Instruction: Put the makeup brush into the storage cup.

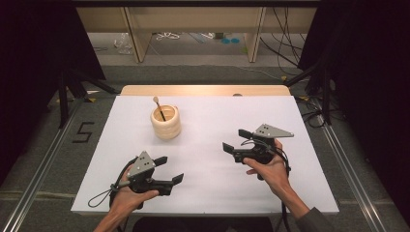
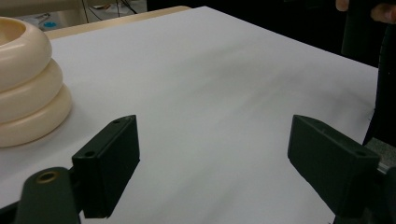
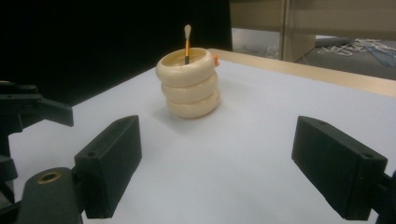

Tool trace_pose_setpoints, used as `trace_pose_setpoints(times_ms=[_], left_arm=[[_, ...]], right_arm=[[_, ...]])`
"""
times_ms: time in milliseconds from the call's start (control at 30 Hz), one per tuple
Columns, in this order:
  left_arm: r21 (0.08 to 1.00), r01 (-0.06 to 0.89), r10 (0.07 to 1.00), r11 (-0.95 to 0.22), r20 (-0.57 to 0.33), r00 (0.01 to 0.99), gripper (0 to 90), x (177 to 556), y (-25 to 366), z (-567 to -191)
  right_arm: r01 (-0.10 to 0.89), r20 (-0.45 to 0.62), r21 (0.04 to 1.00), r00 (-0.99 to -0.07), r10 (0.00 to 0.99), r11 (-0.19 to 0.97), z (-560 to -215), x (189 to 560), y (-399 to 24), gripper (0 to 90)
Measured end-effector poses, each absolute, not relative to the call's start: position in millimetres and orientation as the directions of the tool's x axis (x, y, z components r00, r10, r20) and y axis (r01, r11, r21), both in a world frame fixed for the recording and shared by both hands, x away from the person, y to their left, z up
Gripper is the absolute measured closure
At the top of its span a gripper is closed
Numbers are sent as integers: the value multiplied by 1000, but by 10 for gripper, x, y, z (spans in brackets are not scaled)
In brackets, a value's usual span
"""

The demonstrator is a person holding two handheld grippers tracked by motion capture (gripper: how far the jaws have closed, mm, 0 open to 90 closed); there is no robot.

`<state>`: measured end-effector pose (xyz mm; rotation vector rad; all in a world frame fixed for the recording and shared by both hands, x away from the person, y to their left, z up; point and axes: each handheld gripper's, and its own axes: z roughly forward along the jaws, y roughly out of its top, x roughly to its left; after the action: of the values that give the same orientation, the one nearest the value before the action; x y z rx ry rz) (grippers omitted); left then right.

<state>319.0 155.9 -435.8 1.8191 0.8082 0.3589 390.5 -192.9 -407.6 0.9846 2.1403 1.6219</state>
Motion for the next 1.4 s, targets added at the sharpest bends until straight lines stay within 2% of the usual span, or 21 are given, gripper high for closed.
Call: trace_pose_setpoints(times_ms=[300,1400], left_arm=[[910,364,678,-198,-141,721,167,3183,1550,-4360],[915,350,671,-199,-133,730,167,3179,1545,-4356]], right_arm=[[355,192,925,-745,639,136,-4158,3782,-1940,165],[371,163,910,-732,662,186,-4280,3435,-2099,165]])
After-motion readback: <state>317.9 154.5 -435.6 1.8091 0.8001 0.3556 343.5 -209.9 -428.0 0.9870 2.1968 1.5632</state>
